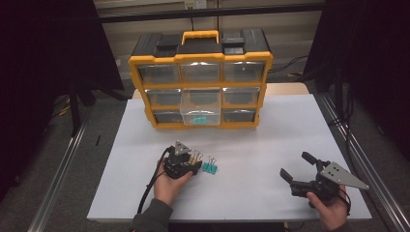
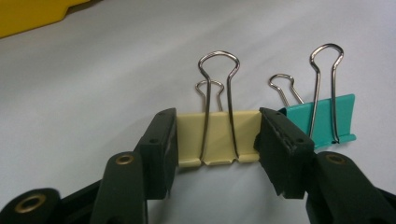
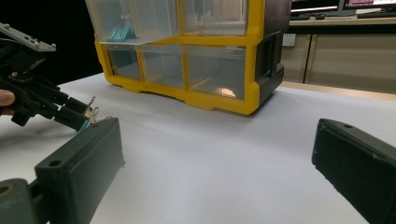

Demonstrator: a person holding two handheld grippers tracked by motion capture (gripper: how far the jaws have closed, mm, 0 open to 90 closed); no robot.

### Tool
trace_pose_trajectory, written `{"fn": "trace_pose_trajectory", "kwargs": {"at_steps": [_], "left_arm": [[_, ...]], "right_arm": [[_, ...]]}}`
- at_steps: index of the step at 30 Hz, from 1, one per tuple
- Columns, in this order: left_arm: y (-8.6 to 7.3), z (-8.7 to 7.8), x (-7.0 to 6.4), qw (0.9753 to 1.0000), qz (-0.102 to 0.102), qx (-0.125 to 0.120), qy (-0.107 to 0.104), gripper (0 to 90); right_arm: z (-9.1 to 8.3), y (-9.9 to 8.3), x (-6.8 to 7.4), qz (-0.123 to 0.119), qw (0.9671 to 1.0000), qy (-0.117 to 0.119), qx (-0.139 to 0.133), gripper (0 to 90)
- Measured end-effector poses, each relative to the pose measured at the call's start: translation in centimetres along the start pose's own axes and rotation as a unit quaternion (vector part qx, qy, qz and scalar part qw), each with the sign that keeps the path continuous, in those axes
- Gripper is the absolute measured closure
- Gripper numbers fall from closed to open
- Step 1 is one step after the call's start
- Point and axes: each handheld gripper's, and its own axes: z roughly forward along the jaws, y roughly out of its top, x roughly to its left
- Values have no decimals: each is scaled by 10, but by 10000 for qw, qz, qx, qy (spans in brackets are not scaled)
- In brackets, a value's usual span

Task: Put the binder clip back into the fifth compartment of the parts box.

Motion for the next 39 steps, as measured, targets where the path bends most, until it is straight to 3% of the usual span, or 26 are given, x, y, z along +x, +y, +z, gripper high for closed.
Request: {"fn": "trace_pose_trajectory", "kwargs": {"at_steps": [3,5,6,10,20,33,38,39], "left_arm": [[0,-1,0,9998,-124,-122,0,500],[1,-4,2,10000,-28,-87,2,500],[1,-5,1,9997,-154,-201,-3,500],[2,-13,4,9989,-219,-403,-51,500],[8,-32,10,9945,-418,-945,-168,500],[23,-52,8,9896,-351,-1375,-226,500],[30,-62,9,9856,-422,-1608,-298,500],[32,-65,9,9863,-384,-1589,-221,500]], "right_arm": [[0,0,0,-1,10000,11,7,16],[0,0,0,-11,10000,1,1,16],[0,0,0,21,10000,-10,-8,16],[0,0,0,23,10000,-13,-9,16],[1,0,1,1,10000,14,-25,16],[1,1,1,-8,10000,33,-24,16],[0,1,0,-13,10000,11,-26,16],[1,1,1,-11,10000,24,-29,16]]}}
